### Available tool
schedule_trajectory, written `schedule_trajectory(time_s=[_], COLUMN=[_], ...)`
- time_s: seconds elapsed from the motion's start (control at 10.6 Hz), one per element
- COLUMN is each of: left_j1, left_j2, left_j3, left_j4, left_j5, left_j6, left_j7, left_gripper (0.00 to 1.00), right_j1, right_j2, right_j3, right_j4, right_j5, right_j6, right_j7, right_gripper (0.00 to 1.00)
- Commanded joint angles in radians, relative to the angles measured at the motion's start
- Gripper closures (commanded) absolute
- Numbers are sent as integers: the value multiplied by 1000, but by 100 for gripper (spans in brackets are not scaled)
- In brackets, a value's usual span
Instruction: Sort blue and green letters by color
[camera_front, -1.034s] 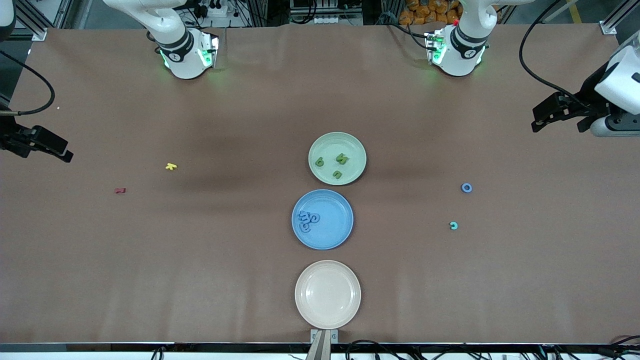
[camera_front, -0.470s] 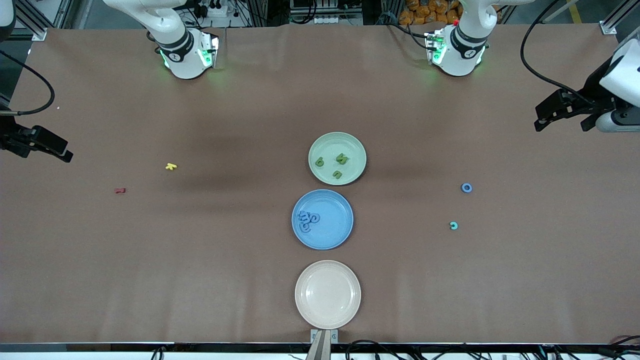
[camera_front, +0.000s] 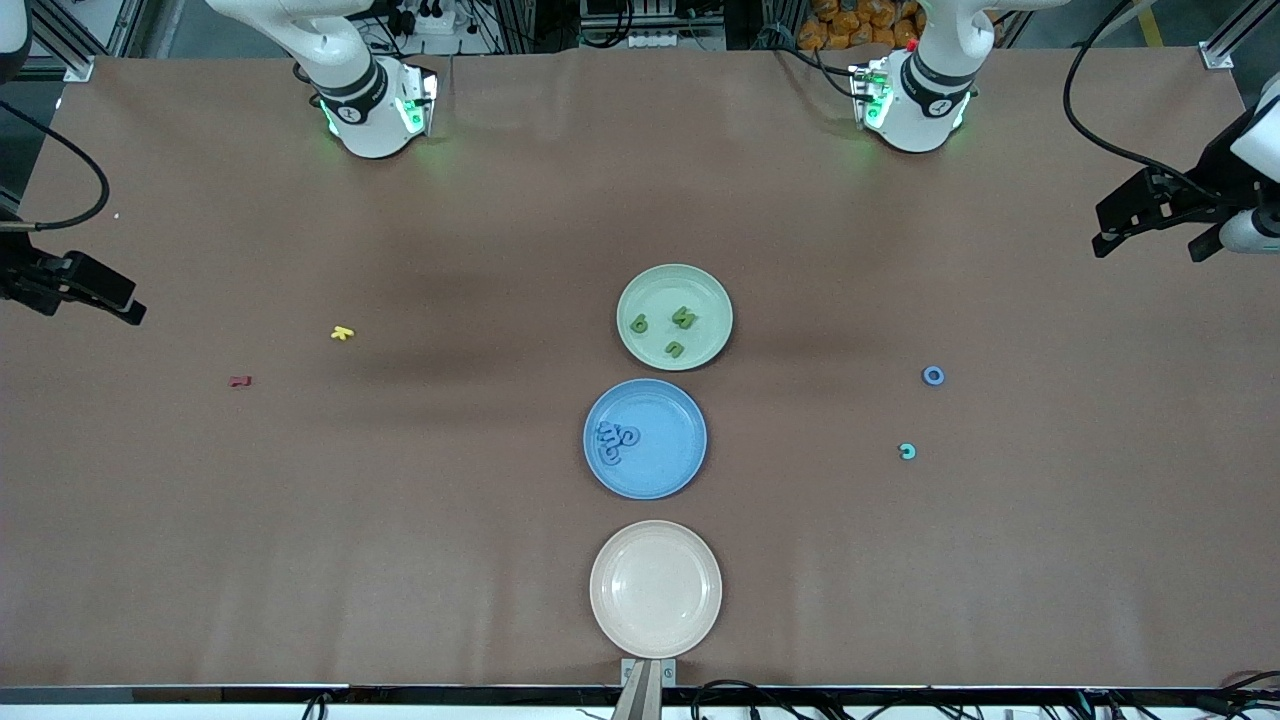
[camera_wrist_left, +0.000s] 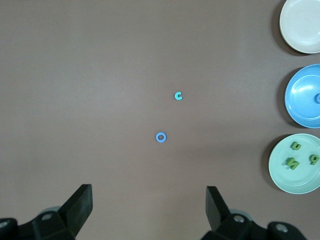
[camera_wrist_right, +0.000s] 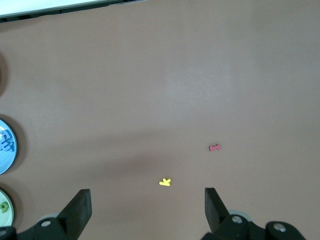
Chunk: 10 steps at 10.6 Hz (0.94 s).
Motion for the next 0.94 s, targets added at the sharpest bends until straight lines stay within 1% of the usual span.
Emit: schedule_trajectory(time_s=[0.0, 0.38, 0.85], left_j1=[-27, -47, -53], left_j2=[-2, -3, 3], left_j3=[14, 3, 4], left_j4=[8, 8, 8], left_j5=[12, 13, 27], left_j6=[-13, -19, -45], left_j7=[-88, -150, -151], left_gripper=[0, 0, 0], right_j1=[-13, -11, -11], right_j2=[0, 0, -2], right_j3=[10, 8, 6], right_j4=[10, 10, 8], right_j5=[-7, -7, -5], right_j6=[-3, -3, -4], right_j7=[0, -1, -1], right_gripper=[0, 0, 0])
